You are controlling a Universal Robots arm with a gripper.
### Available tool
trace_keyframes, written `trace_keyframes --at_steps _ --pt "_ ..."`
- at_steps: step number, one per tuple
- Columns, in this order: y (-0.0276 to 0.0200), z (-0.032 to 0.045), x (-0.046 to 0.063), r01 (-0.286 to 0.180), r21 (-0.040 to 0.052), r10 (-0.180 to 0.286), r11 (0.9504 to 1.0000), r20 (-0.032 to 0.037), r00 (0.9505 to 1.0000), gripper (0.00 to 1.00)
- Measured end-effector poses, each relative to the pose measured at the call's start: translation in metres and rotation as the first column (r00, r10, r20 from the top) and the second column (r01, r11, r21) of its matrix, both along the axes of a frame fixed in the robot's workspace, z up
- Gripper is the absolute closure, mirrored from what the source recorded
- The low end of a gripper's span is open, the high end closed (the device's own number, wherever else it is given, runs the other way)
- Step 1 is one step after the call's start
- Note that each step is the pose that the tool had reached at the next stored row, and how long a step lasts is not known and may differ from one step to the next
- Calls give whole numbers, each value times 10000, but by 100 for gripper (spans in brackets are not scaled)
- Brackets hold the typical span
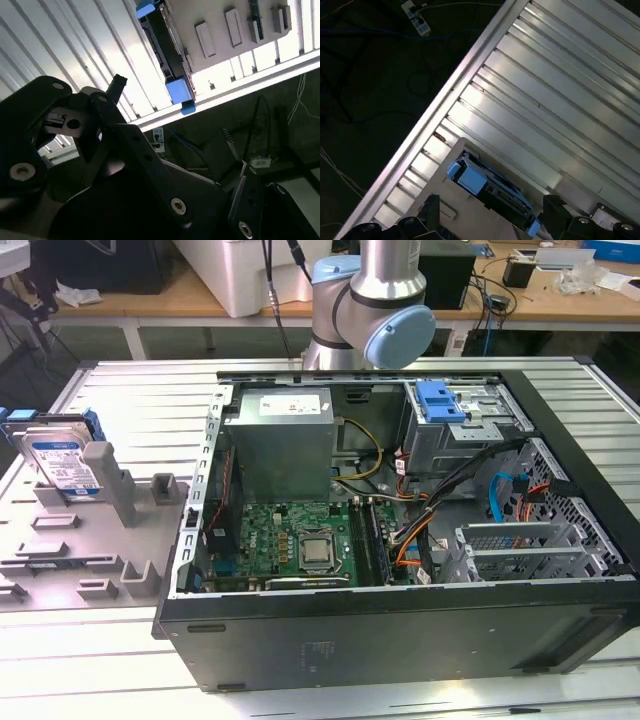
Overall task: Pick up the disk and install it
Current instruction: 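Pick up the disk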
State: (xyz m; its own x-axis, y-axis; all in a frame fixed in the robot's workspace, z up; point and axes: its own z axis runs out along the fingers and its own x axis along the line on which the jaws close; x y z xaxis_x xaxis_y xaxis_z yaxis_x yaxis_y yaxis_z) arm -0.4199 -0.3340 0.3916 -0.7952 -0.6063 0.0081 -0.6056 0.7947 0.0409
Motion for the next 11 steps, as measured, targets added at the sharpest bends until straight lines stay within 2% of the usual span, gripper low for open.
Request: trace_keyframes --at_steps 2,4,6,7,8,11 --pt "1 -2 0 -702 0 702 9975 -1 9975 10" --pt "3 -4 0 -1611 0 1611 9869 0 9869 10" --pt "3 -6 0 -2115 0 2115 9774 0 9774 10" --pt "4 -7 0 -2444 0 2444 9697 0 9697 10" --pt "4 -8 0 -2818 0 2818 9595 0 9595 10" --pt "6 -12 0 -3955 0 3955 9185 0 9185 10"
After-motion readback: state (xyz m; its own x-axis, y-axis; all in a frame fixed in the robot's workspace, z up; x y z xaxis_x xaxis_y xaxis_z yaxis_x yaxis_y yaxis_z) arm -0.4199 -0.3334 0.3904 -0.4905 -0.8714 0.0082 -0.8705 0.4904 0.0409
